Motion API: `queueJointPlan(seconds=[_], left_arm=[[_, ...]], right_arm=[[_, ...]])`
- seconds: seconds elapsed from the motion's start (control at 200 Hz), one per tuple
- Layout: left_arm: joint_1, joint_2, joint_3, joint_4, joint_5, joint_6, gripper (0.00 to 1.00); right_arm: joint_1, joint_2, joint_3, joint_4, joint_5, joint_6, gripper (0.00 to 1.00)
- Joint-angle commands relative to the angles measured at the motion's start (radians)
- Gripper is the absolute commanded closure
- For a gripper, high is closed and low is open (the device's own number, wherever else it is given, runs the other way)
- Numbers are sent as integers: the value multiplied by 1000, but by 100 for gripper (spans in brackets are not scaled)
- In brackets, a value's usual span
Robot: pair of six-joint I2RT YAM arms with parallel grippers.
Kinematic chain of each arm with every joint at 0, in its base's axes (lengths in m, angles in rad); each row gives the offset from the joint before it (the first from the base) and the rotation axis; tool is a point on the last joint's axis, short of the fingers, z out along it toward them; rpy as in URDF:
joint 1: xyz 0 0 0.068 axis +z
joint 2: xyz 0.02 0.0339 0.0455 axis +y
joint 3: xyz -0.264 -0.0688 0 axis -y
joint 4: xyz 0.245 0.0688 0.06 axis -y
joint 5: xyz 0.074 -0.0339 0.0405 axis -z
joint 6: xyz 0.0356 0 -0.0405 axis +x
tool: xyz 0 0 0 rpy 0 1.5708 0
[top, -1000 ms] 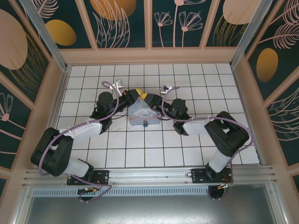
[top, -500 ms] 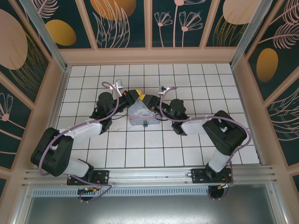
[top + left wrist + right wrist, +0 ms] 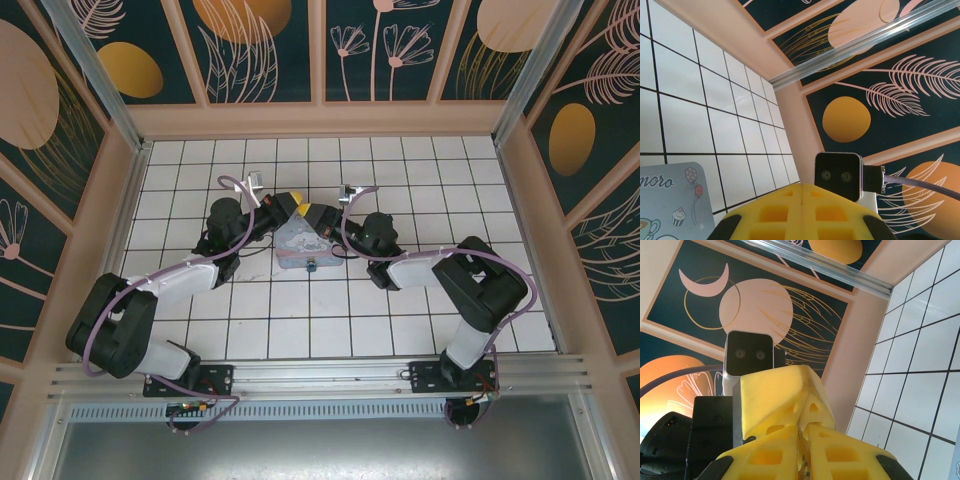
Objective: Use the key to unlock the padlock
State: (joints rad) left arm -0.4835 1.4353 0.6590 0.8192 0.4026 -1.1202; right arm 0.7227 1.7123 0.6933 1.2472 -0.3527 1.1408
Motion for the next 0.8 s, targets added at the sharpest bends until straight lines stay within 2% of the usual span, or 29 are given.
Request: queueJointPlan(seconds=[0.0,0.04,0.145,0.37,0.796], left_arm=[[2,-11,-7,49,-13,0,100],[2,-12,-6,49,-15,1,100],[2,-12,-4,48,-15,0,100],[2,-15,-7,49,-16,0,100],[2,-17,-7,45,-20,3,100]], right_arm=[[4,7,6,47,-9,10,85],[4,6,3,49,-9,12,81],[3,5,-4,56,-8,13,80],[2,12,-6,62,-9,19,84],[1,10,-23,72,-6,26,83]])
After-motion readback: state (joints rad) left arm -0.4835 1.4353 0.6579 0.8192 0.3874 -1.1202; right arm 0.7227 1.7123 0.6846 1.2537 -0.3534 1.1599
